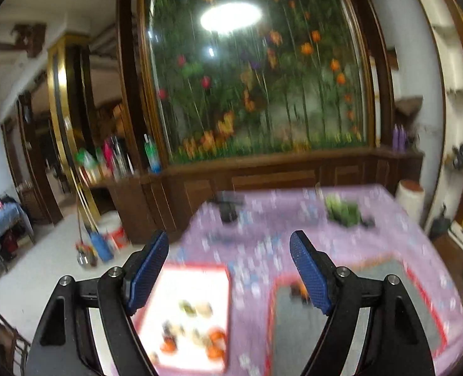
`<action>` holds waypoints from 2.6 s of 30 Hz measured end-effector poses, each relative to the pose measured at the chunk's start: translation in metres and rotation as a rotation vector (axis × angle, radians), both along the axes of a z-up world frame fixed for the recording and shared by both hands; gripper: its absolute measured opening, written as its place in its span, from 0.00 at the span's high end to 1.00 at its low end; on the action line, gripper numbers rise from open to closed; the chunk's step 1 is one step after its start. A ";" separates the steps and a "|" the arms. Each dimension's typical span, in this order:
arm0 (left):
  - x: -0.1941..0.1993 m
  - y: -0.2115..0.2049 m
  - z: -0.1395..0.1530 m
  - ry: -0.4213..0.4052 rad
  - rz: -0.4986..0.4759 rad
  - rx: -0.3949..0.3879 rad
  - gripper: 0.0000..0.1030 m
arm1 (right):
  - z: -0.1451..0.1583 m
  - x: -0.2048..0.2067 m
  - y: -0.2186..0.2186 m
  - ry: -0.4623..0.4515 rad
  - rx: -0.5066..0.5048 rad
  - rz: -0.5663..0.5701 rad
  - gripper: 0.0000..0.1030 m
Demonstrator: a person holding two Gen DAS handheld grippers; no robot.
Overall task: Organize fruits
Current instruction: 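Raise both grippers and swing them back over the felt mat, then grasp the mandarin with the left gripper while the right gripper grasps a red date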
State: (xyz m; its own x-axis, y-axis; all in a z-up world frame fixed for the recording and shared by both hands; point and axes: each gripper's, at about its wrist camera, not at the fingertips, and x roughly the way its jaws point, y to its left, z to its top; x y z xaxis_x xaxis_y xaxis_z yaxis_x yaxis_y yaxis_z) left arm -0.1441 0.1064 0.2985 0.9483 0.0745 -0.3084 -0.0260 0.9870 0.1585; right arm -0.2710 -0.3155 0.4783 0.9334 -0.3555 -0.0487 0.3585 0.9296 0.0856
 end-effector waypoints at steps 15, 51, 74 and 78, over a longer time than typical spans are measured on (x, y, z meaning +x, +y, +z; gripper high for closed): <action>0.084 -0.027 -0.069 0.109 -0.073 0.012 0.15 | -0.161 0.132 0.065 0.349 -0.084 0.178 0.34; 0.142 -0.028 -0.214 0.447 -0.043 -0.065 0.15 | -0.426 0.256 0.194 0.785 -0.099 0.387 0.34; 0.217 -0.083 -0.263 0.647 -0.326 -0.043 0.36 | -0.485 0.299 0.242 0.878 0.151 0.789 0.55; 0.216 -0.094 -0.267 0.637 -0.378 0.000 0.35 | -0.492 0.300 0.250 0.889 0.132 0.785 0.54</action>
